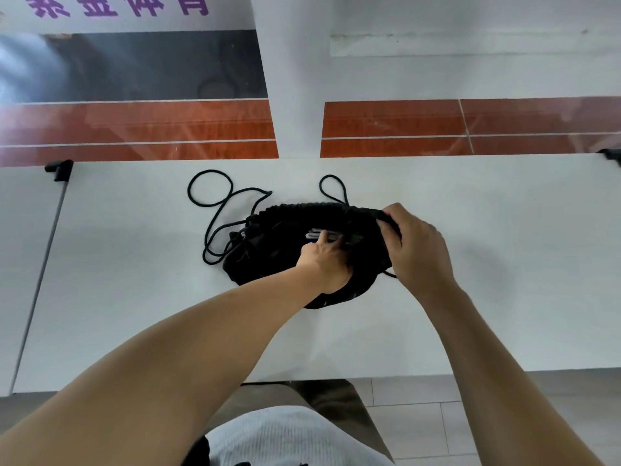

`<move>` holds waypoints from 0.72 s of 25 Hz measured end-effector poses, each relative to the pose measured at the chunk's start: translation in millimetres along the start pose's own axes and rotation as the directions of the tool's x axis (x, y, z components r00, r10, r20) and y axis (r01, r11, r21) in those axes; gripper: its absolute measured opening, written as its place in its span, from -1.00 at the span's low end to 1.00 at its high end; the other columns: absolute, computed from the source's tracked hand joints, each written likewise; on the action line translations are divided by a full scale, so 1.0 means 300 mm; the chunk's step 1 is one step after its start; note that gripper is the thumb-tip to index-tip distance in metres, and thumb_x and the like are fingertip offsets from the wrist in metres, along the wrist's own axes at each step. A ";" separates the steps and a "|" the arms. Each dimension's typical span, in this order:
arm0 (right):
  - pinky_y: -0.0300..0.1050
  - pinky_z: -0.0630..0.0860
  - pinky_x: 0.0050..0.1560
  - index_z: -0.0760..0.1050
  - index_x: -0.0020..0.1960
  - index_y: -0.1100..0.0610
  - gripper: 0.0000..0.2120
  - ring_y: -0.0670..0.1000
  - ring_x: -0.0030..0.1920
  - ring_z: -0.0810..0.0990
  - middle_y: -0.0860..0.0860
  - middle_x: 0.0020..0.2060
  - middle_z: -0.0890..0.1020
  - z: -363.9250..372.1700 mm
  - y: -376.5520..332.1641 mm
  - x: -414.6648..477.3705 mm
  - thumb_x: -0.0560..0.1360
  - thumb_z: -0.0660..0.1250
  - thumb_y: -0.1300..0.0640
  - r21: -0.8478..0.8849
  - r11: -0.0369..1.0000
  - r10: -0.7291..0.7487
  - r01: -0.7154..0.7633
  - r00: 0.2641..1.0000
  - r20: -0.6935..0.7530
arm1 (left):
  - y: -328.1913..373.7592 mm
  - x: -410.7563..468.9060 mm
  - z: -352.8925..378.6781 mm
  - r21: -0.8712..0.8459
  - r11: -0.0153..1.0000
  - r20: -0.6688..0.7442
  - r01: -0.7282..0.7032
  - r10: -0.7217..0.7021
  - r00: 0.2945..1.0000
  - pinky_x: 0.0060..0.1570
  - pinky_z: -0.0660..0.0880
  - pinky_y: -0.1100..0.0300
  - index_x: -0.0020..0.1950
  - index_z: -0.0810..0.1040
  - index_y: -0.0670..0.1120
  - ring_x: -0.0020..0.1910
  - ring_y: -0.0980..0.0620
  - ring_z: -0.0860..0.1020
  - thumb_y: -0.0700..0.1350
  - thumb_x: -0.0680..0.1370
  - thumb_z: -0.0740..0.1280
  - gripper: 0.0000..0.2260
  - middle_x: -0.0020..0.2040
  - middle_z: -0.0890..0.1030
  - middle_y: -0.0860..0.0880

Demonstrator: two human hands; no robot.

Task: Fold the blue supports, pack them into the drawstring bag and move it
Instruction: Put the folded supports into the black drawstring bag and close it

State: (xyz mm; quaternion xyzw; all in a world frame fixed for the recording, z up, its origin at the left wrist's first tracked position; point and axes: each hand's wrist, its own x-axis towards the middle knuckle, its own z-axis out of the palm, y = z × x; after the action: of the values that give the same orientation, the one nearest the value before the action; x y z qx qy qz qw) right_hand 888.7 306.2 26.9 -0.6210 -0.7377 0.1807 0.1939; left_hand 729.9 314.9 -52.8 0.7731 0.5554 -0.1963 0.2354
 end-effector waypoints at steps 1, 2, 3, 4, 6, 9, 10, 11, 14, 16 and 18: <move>0.04 0.51 -0.27 0.41 -0.01 0.08 -0.89 0.09 -0.32 0.50 -0.06 -0.31 0.55 -0.019 -0.008 -0.004 0.65 0.18 0.06 0.020 1.000 -0.023 0.024 0.999 -0.047 | 0.000 0.007 -0.013 0.014 0.999 0.042 0.036 -0.037 0.998 0.04 0.50 -0.08 0.53 0.29 0.02 0.43 -0.23 0.21 0.04 0.64 0.05 -0.55 0.52 0.28 -0.10; 0.01 0.49 -0.28 0.43 0.01 0.09 -0.90 0.08 -0.32 0.51 -0.05 -0.31 0.56 -0.041 -0.013 -0.003 0.65 0.19 0.08 0.042 0.998 -0.032 0.036 0.994 -0.100 | -0.005 0.006 -0.022 0.026 0.998 0.077 0.056 -0.058 0.995 0.13 0.49 -0.14 0.52 0.30 -0.02 0.43 -0.23 0.22 0.03 0.64 0.05 -0.55 0.50 0.31 -0.14; 0.00 0.49 -0.29 0.44 0.03 0.10 -0.90 0.09 -0.32 0.52 -0.04 -0.31 0.57 -0.063 -0.012 0.001 0.65 0.19 0.08 0.057 0.998 -0.020 0.029 0.989 -0.143 | -0.014 0.001 -0.029 0.024 0.998 0.104 0.053 -0.055 0.993 0.19 0.47 -0.16 0.53 0.29 -0.04 0.44 -0.24 0.23 0.03 0.64 0.05 -0.54 0.50 0.31 -0.17; 0.00 0.49 -0.28 0.44 0.03 0.10 -0.89 0.10 -0.32 0.53 -0.02 -0.31 0.58 -0.080 -0.006 0.008 0.65 0.19 0.07 0.054 0.999 0.003 0.006 0.987 -0.160 | -0.024 -0.014 -0.041 -0.001 0.999 0.115 0.034 -0.034 0.993 0.23 0.45 -0.16 0.54 0.28 -0.04 0.45 -0.25 0.25 0.04 0.65 0.05 -0.54 0.50 0.31 -0.17; 0.03 0.50 -0.24 0.44 0.04 0.08 -0.85 0.17 -0.31 0.55 0.01 -0.32 0.59 -0.088 0.011 0.021 0.65 0.19 0.02 -0.006 0.997 0.072 -0.073 0.992 -0.105 | -0.042 -0.073 -0.059 -0.082 0.996 0.029 -0.032 0.034 0.999 0.19 0.47 -0.16 0.53 0.29 -0.03 0.40 -0.27 0.34 0.05 0.67 0.06 -0.57 0.45 0.38 -0.14; 0.04 0.46 -0.22 0.45 0.03 0.10 -0.77 0.25 -0.29 0.53 0.06 -0.33 0.58 -0.076 0.032 0.018 0.64 0.17 -0.05 -0.071 0.981 0.180 -0.183 0.982 -0.053 | -0.104 -0.202 -0.055 -0.053 0.989 -0.440 -0.140 0.103 0.892 0.07 0.48 -0.03 0.35 0.46 -0.05 0.15 -0.15 0.51 -0.02 0.64 0.12 -0.67 0.20 0.55 -0.04; 0.02 0.43 -0.23 0.45 0.02 0.11 -0.74 0.25 -0.29 0.52 0.07 -0.33 0.57 -0.074 0.037 0.014 0.65 0.15 -0.07 -0.082 0.974 0.207 -0.211 0.977 -0.048 | -0.150 -0.240 -0.054 -0.062 0.991 -0.577 -0.119 0.062 0.815 0.11 0.45 0.00 0.33 0.47 -0.04 0.14 -0.11 0.51 -0.05 0.60 0.15 -0.68 0.19 0.56 -0.02; 0.02 0.42 -0.23 0.46 0.01 0.12 -0.71 0.24 -0.30 0.51 0.08 -0.34 0.57 -0.075 0.042 0.009 0.65 0.14 -0.09 -0.091 0.967 0.234 -0.237 0.971 -0.042 | -0.214 -0.262 -0.051 -0.122 0.991 -0.641 -0.052 -0.039 0.767 0.21 0.42 0.00 0.38 0.44 -0.03 0.21 -0.10 0.48 -0.06 0.58 0.20 -0.64 0.27 0.54 -0.01; 0.03 0.44 -0.20 0.45 -0.04 0.11 -0.68 0.22 -0.29 0.50 0.07 -0.34 0.58 -0.092 0.039 -0.001 0.64 0.12 -0.12 -0.093 0.952 0.291 -0.291 0.957 -0.007 | -0.435 -0.273 -0.035 -0.369 0.907 -0.399 0.206 -0.354 0.846 0.46 0.16 -0.07 0.51 0.29 0.04 0.50 -0.11 0.27 0.06 0.57 0.27 -0.49 0.48 0.41 -0.01; 0.05 0.47 -0.17 0.45 -0.10 0.09 -0.67 0.19 -0.26 0.53 0.03 -0.32 0.59 -0.101 0.036 -0.004 0.63 0.12 -0.14 -0.047 0.943 0.329 -0.329 0.944 0.013 | -0.492 -0.260 -0.018 -0.386 0.901 -0.264 0.195 -0.311 0.913 0.39 0.21 -0.03 0.35 0.44 0.01 0.35 -0.16 0.46 0.07 0.60 0.27 -0.66 0.21 0.60 -0.05; 0.00 0.45 -0.19 0.44 -0.17 0.03 -0.70 0.13 -0.23 0.55 -0.02 -0.32 0.59 -0.117 0.042 -0.001 0.60 0.18 -0.14 0.083 0.917 0.389 -0.390 0.921 0.025 | -0.486 -0.284 -0.025 -0.499 0.861 -0.328 0.098 -0.293 0.898 0.08 0.38 0.03 0.15 0.48 -0.05 0.02 -0.16 0.58 -0.02 0.64 0.23 -0.84 -0.11 0.60 -0.01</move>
State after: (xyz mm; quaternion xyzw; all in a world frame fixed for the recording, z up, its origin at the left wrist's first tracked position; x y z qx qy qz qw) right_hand 917.3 309.0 50.6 -0.7456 -0.5916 0.2500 0.1775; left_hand 565.5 293.8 -19.9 0.6541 0.6989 0.0803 0.2778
